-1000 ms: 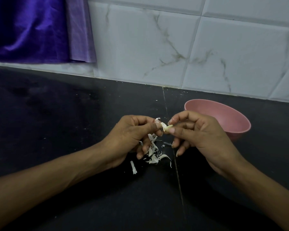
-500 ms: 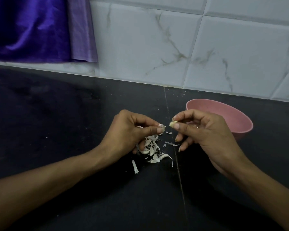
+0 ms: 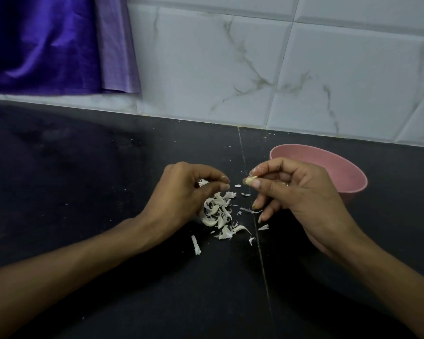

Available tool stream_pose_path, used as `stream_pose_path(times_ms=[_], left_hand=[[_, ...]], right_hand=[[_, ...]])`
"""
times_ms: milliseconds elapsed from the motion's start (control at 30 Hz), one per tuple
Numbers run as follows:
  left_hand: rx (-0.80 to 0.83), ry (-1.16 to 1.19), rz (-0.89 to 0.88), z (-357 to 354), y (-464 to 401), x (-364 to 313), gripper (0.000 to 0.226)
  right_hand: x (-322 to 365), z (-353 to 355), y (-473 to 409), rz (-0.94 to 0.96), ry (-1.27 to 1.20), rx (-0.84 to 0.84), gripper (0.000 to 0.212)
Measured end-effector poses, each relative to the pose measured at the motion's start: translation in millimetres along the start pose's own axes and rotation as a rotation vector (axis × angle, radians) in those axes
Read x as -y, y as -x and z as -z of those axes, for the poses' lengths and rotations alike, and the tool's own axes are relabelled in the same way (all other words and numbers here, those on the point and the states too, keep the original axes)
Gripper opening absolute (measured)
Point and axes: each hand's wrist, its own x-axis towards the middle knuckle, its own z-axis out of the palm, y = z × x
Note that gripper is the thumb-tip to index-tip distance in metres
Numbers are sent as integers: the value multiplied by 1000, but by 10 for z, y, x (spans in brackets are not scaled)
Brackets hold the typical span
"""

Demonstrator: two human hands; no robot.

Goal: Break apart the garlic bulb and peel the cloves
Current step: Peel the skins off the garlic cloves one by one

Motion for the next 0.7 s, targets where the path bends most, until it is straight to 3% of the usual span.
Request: stream_pose_path(times_ms=[200,367,700], left_hand=[[-58,-116,-81,22,-13,27,29],[5,-149,-155,7,-62,135,8],[-17,-162,-224,32,-50,51,7]], right_hand=[[-17,9,-1,3,9,10,14],[-30,-3,2,-6,11,27,14],[-2,-6,1,62,36,43,19]])
